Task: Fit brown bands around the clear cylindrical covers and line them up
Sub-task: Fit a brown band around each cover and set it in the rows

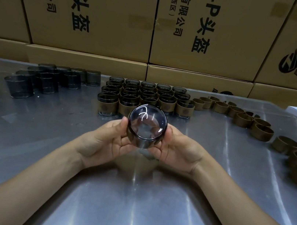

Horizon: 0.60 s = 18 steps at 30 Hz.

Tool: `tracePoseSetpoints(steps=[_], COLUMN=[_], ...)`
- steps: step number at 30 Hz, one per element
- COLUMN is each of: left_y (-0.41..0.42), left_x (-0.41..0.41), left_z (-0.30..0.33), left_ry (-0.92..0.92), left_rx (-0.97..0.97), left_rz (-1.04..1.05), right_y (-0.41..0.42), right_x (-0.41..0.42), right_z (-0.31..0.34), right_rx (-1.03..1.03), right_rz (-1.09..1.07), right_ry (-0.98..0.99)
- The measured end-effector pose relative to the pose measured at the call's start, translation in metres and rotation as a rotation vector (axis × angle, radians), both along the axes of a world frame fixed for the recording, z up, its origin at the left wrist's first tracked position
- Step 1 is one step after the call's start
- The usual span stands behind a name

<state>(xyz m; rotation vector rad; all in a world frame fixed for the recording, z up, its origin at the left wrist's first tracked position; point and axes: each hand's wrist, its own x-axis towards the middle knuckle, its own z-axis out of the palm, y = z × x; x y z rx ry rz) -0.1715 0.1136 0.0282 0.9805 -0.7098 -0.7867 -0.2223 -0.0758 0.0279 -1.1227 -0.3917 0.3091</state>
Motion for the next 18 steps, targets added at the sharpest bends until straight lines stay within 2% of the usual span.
tracePoseSetpoints(steps=[4, 7, 10, 12, 14, 18], left_y=[0.003, -0.002, -0.018, -0.028, -0.033, -0.035], left_x=[0.003, 0.001, -0.011, -0.02, -0.026, -0.033], left_z=[0.002, 0.007, 0.007, 0.005, 0.001, 0.002], left_ry=[0.054, 0.089, -0.111, -0.333, -0.495, -0.487], left_rx=[0.009, 0.122, 0.293, 0.288, 0.228, 0.116], left_rz=[0.027, 0.146, 0.43, 0.591, 0.729, 0.831], right_y=[-0.006, 0.003, 0.027, 0.036, 0.042, 0.049], right_x=[-0.001, 0.001, 0.003, 0.002, 0.0, -0.002], right_z=[0.003, 0.008, 0.007, 0.004, 0.004, 0.008], right_rx=[-0.007, -0.108, -0.305, -0.397, -0.388, -0.316], right_rz=[-0.03, -0.225, -0.594, -0.807, -0.907, -0.923], right_ry=[0.036, 0.149, 0.107, -0.013, -0.085, -0.116])
